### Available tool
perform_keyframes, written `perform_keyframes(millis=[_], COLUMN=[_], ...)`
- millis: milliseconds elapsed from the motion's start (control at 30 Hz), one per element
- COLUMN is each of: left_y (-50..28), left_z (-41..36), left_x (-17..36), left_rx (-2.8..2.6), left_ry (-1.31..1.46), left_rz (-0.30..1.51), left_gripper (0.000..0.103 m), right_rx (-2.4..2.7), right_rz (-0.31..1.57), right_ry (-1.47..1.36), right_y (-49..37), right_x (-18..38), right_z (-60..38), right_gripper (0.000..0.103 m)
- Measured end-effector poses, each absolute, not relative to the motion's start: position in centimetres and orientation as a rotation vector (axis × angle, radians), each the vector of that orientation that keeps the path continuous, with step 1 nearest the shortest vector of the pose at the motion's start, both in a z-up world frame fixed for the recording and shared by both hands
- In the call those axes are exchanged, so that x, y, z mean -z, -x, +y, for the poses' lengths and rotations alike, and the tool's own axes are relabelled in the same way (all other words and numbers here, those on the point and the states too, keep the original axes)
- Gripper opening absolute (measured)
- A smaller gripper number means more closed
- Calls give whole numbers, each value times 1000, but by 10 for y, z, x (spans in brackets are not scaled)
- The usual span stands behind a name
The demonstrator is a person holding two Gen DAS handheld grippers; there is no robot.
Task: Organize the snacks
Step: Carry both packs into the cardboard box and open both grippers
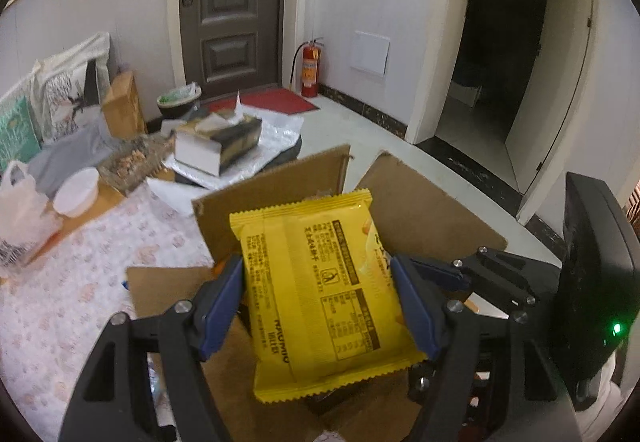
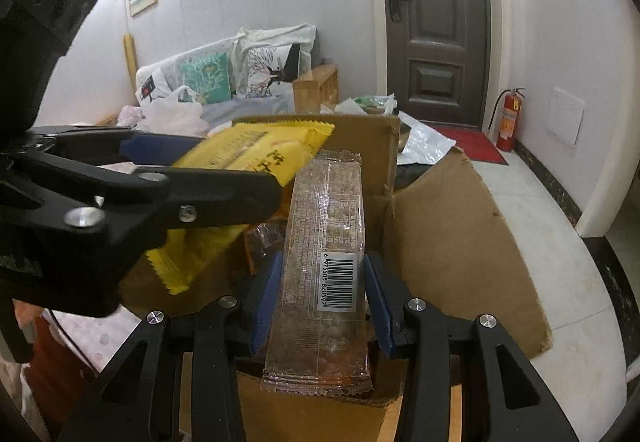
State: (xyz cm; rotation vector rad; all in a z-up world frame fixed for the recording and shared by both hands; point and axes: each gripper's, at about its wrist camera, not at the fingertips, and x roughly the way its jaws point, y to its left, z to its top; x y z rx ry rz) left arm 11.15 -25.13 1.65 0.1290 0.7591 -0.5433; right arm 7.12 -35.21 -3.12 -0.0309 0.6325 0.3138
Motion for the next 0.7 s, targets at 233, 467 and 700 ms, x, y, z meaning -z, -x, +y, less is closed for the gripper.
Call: perform_keyframes(millis=[233, 467, 700], left_y=[-122, -120, -117], left_z=[-263, -254, -239], left_x=[-5, -11, -16], left_rx=[541, 540, 533], left_ry=[-141, -131, -118], left_rz=[801, 785, 771], left_gripper=[70, 79, 79], right_rx=[-314, -331, -341], right_rz=[643, 648, 628], right_ry=[64, 67, 71], right_y=[-76, -71, -64], right_x=[37, 37, 28], right_z=[-348, -346, -341], right_gripper=[37, 38, 51])
